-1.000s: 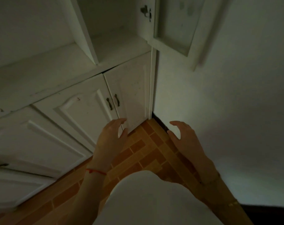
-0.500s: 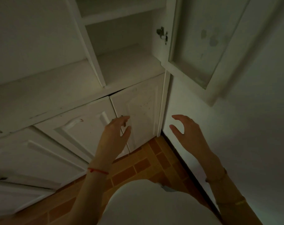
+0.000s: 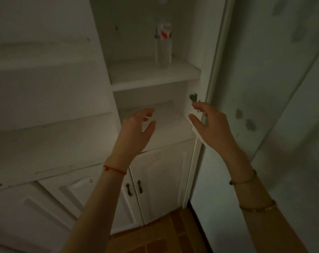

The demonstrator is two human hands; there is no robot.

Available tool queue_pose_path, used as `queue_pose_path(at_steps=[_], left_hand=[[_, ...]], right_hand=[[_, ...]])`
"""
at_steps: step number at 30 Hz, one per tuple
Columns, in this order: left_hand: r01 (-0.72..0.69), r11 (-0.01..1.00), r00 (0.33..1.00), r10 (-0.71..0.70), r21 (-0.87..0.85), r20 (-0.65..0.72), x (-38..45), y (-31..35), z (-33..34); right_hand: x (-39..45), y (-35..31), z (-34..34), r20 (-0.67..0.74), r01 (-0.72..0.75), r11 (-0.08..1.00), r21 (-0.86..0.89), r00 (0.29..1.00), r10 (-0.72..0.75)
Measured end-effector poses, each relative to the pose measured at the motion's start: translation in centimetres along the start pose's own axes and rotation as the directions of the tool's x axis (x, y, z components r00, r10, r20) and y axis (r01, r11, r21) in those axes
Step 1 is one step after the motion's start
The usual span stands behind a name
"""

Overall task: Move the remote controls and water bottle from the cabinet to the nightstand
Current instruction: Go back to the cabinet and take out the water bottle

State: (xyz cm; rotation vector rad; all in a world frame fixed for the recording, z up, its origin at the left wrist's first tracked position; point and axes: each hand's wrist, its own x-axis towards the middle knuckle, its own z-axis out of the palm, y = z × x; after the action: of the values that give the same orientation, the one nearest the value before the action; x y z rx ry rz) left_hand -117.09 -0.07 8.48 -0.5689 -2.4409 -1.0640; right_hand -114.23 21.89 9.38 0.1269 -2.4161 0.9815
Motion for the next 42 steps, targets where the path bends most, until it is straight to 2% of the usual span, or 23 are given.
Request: queue_pose_path(at_steps=[6,12,17,24,31,42], left_hand=[[-0.035,0.999,0.996,0.035,0.006,-0.085,8.9,1.1,-1.0],[-0.001,0.998,0.995,0.006,0.055,-0.101,17.3,-0.4,-1.1],[0.080,0.994,0.996,-0.078,0.080,-0.037,23.4,-2.2,0.2],[0.181,0.975,0.971,-0.198,0.126,0.137,29.2,-3.5,3.4],[0.223,0.973,0.953,-0.230,0.059,0.197,32.1,-5.1,6.4],[0.235,0.972,0.955,-0.234,0.018,0.179,32.8,-5.4,6.9]], right_hand=[[9.1,-1.7,-0.5,-0.081,0.082,0.993,0.089,0.994,-0.075],[18.0,-1.9,-0.1,-0.122,0.136,0.989,0.063,0.984,-0.128],[25.4,-1.8,0.7,-0.143,0.153,0.988,0.034,0.979,-0.147],[34.3,-1.2,2.9,-0.160,0.143,0.989,0.046,0.978,-0.135],[38.1,-1.0,5.0,-0.070,0.099,0.981,0.166,0.994,-0.089],[38.4,-1.1,6.2,-0.120,0.115,0.964,0.241,0.989,-0.088]])
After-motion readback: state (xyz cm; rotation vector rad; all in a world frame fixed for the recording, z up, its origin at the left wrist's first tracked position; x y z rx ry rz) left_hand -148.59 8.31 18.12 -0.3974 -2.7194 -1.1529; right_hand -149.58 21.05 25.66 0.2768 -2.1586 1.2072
